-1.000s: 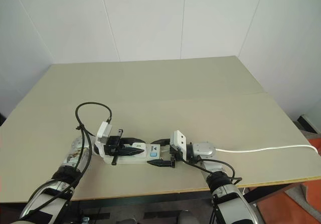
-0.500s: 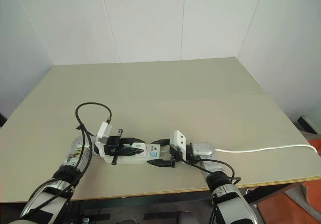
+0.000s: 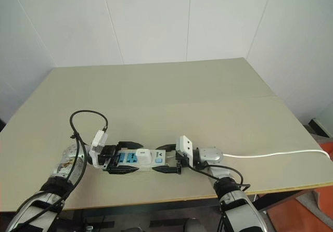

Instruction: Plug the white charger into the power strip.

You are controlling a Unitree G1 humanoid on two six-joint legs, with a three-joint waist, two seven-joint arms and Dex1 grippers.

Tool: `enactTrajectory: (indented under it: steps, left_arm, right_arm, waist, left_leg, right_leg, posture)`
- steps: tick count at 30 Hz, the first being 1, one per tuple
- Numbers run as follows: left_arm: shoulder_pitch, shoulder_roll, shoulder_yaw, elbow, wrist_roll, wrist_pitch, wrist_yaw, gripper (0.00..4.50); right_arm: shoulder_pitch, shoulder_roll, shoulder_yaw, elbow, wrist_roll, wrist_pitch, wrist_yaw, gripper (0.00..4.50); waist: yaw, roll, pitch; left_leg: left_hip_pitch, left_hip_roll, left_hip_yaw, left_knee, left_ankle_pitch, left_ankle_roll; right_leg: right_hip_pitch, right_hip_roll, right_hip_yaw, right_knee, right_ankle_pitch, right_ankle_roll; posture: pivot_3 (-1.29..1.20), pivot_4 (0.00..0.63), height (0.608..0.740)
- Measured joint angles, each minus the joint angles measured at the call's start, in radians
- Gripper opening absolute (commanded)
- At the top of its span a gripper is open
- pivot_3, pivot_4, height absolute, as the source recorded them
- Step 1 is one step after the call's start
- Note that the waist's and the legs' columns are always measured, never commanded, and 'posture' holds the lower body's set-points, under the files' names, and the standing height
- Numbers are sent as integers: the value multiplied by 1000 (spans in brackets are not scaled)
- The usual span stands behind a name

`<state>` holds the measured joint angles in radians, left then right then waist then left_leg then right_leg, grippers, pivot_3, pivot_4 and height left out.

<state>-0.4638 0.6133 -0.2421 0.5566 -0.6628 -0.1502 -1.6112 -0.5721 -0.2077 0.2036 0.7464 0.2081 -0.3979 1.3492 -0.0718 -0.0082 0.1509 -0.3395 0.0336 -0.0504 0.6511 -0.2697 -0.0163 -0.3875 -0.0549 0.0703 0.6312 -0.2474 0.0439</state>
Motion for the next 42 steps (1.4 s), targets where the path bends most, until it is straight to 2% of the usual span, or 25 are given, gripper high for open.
enactTrajectory:
  steps: [6, 13, 16, 22, 28, 33, 35, 42]
  left_arm:
    - [26, 53, 48, -78, -18, 75, 0, 4463]
    - [19, 168, 245, -86, -30, 138, 0, 4463]
    - [2, 202, 314, -66, -28, 153, 1, 4500]
    - [4, 228, 440, -24, -14, 178, 31, 4500]
    - [34, 225, 485, -46, -6, 202, 53, 4500]
    - [53, 223, 522, -69, -6, 225, 72, 4500]
    - [67, 222, 533, -88, -6, 235, 72, 4500]
    - [151, 245, 556, -111, 19, 238, 61, 4500]
  right_arm:
    - [-1, -1, -1, -3, 2, -13, 5, 3392]
    - [-2, -6, -4, -9, 6, -12, 25, 3392]
    - [-5, -19, 1, -11, 6, -3, 45, 4383]
    - [-14, -29, 6, -19, 2, 28, 72, 4446]
    - [11, -49, -2, -73, 13, 25, 71, 4446]
    - [51, -162, -36, -324, 96, 168, 90, 4446]
    - [46, -260, -55, -459, 141, 251, 113, 4446]
    - [70, -513, -107, -632, 189, 392, 157, 4446]
  waist:
    - [1, -5, 6]
    - [2, -7, 9]
    - [3, -8, 11]
    - [9, -11, 12]
    - [14, -12, 14]
    - [26, -12, 19]
    - [28, -11, 19]
    - [28, -12, 20]
  left_leg:
    - [-2, 0, 0, 0, 0, 0]
    - [-4, 0, 0, 0, 0, 0]
    - [-5, 0, 0, 0, 0, 0]
    - [-6, 0, 0, 0, 0, 0]
    - [-11, 0, -1, 0, 0, 0]
    - [-20, 0, -1, 0, 1, -2]
    - [-22, 0, -1, 0, 1, -2]
    - [-22, 0, 0, 0, 1, -2]
  right_leg:
    - [-2, 0, -1, 0, 0, 0]
    - [-3, 0, -1, -1, 0, -1]
    - [-4, 0, -2, -1, 0, -1]
    - [-4, -1, -3, -1, 3, -6]
    - [-8, -2, -4, -1, 4, -7]
    - [-20, -2, -4, 1, 5, -9]
    - [-20, -2, -4, 0, 5, -9]
    - [-20, -2, -5, -1, 5, -9]
  posture:
    - [0, 150, 740]
    - [0, 150, 740]
    - [0, 150, 740]
    - [0, 150, 740]
    - [0, 150, 740]
    - [0, 150, 740]
    - [0, 150, 740]
    - [0, 150, 740]
